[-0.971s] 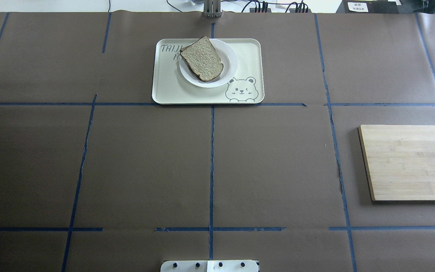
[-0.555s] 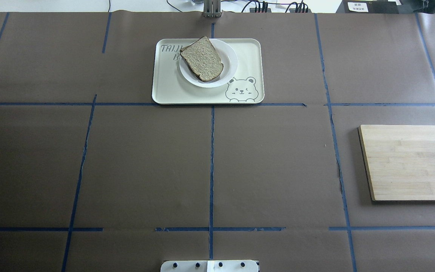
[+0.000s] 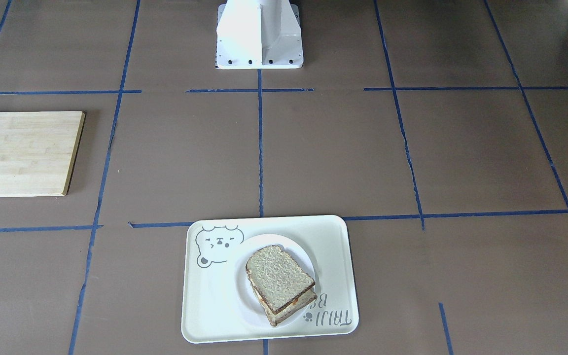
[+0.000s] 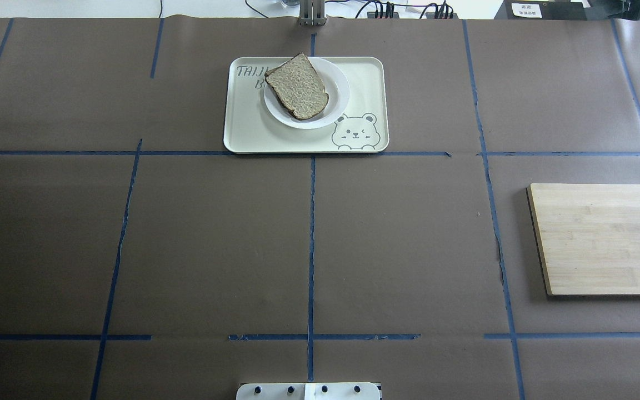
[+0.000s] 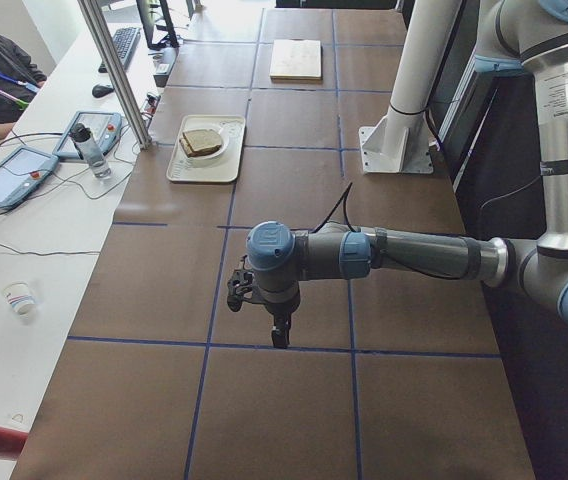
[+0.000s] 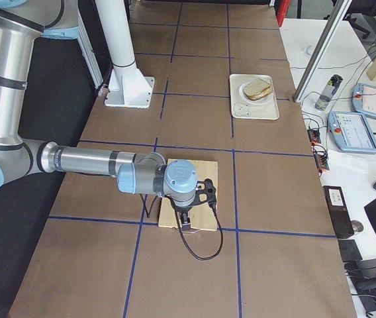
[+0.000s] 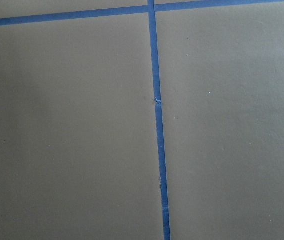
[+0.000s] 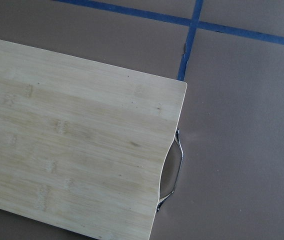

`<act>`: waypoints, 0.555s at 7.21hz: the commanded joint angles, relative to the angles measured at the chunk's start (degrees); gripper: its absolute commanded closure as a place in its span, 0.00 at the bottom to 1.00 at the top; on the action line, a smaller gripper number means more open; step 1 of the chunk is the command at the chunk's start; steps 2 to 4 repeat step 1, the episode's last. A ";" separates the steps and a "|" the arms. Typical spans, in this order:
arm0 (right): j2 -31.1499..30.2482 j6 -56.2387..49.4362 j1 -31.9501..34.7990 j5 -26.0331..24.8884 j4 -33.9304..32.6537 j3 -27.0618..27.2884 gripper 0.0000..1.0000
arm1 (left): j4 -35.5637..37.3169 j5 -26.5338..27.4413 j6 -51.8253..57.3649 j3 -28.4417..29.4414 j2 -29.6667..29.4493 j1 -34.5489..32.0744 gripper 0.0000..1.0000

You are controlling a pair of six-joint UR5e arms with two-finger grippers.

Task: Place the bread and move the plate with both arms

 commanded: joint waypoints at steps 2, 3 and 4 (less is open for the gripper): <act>0.00 0.03 -0.03 -0.02 0.00 0.07 0.00 | 0.00 0.00 0.00 -0.20 0.09 0.00 0.00; 0.00 0.03 -0.03 -0.02 0.00 0.07 0.00 | 0.00 0.00 0.00 -0.20 0.09 0.00 0.00; 0.00 0.03 -0.03 -0.02 0.00 0.07 0.00 | 0.00 0.00 0.00 -0.20 0.09 0.00 0.00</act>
